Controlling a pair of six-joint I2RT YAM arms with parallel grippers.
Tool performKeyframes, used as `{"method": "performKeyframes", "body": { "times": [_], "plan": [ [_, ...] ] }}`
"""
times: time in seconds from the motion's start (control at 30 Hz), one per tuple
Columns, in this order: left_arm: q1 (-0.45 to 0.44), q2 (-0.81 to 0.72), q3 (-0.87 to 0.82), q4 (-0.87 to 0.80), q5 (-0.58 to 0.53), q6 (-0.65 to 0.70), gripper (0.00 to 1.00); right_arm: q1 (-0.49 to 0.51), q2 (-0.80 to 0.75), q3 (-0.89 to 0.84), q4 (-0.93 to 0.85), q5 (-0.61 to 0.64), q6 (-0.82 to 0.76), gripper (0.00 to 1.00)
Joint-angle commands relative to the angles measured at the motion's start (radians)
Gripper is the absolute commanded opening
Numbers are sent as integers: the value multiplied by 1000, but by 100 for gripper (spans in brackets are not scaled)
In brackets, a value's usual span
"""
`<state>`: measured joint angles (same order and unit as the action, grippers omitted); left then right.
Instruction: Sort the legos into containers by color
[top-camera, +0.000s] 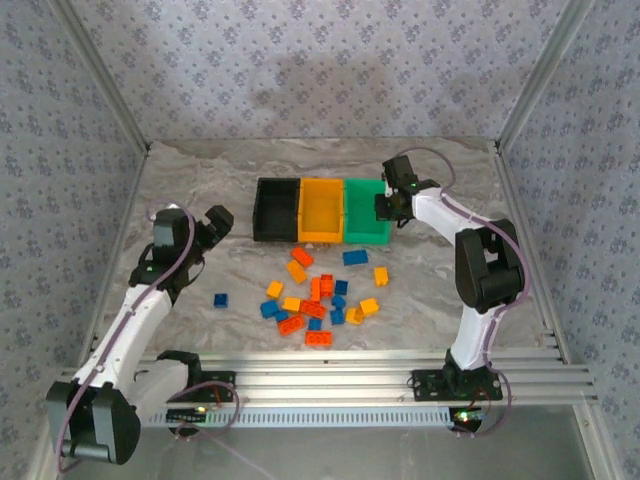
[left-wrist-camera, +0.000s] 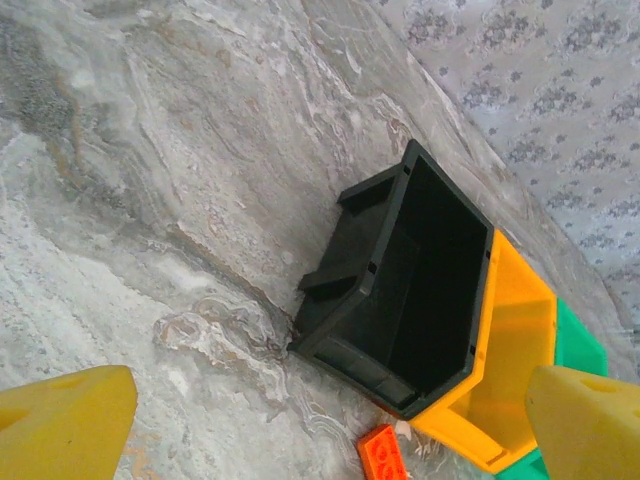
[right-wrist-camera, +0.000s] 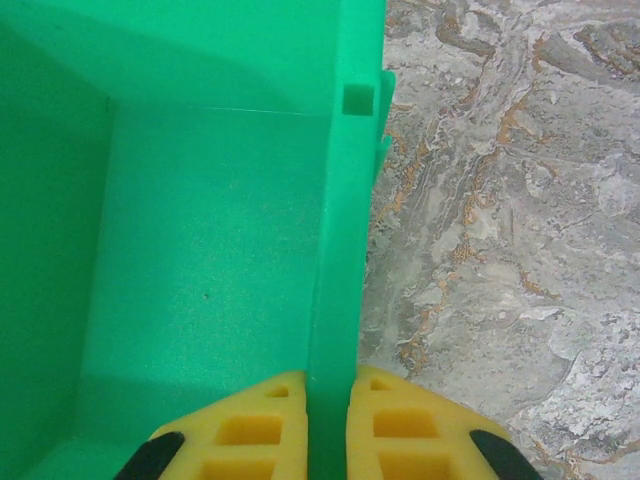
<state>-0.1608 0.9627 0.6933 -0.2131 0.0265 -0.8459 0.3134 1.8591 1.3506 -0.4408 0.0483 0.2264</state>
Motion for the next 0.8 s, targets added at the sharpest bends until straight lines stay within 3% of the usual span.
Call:
{"method": "performKeyframes", "body": {
  "times": [0.0,0.1,0.17,0.53,0.77],
  "plan": [
    [-22,11,33,10,6,32,99,-2,-36,-15,-17,-30,-19,26],
    [-44,21,44,4,6,42,100,6,-67,-33,4,-31,5,50],
    [-64,22,54,-5,2,50,99,17,-108,-58,12,-26,37,58],
    [-182,-19,27,-105,-39,60,100,109,-436,-431,-98,-13,330,72],
    [-190,-21,-18,-138,2,36,100,179,-425,-539,-56,-75,366,72]
  ]
}}
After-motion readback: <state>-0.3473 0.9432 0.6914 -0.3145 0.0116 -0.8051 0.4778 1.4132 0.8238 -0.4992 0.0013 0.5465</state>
